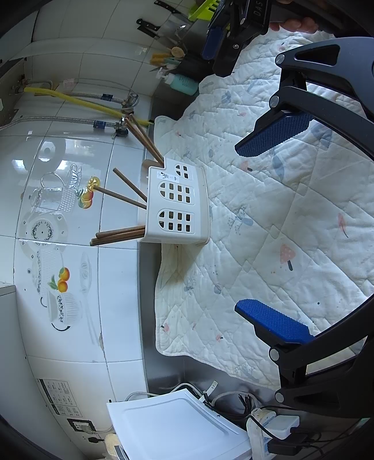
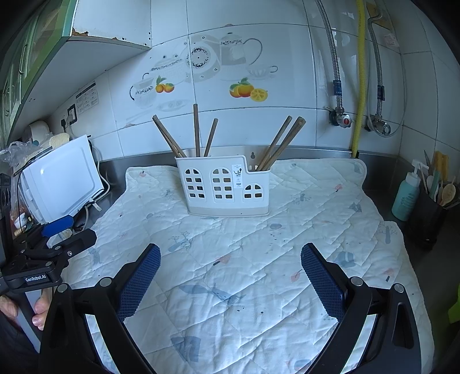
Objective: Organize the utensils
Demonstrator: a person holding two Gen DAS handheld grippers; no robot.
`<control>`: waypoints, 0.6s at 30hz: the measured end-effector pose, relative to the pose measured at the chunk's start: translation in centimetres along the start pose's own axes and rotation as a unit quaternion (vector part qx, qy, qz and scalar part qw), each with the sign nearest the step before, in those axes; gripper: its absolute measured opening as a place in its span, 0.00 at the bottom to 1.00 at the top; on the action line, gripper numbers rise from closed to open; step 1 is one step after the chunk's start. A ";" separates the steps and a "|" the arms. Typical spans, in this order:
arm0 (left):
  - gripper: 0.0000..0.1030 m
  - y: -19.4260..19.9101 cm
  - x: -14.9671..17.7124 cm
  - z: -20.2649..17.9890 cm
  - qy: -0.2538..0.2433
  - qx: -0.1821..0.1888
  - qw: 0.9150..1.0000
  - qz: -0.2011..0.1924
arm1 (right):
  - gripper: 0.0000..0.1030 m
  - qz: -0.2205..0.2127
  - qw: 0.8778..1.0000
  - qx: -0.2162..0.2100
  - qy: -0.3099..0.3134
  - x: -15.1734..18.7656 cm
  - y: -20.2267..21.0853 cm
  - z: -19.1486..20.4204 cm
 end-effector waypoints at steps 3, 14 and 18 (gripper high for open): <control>0.95 0.0 0.0 0.0 0.000 0.000 1.000 0.000 | 0.92 -0.001 1.000 0.000 0.000 -0.1 0.0 0.0; 0.95 0.0 0.1 0.0 -0.001 0.000 1.000 0.001 | 0.92 0.000 1.000 -0.003 0.000 -0.1 0.0 0.1; 0.95 0.0 0.1 0.0 -0.001 0.000 1.000 0.001 | 0.92 -0.001 1.000 -0.003 -0.002 -0.1 0.1 0.0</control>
Point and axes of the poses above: each gripper's, at about its wrist camera, not at the fingertips, and y roughly against the way its jaws point, z to its left, x to its underside, the point moved 7 cm from there along -y, roughly the way its jaws point, and after that the axes turned 4 degrees about y, right-handed, at the moved point
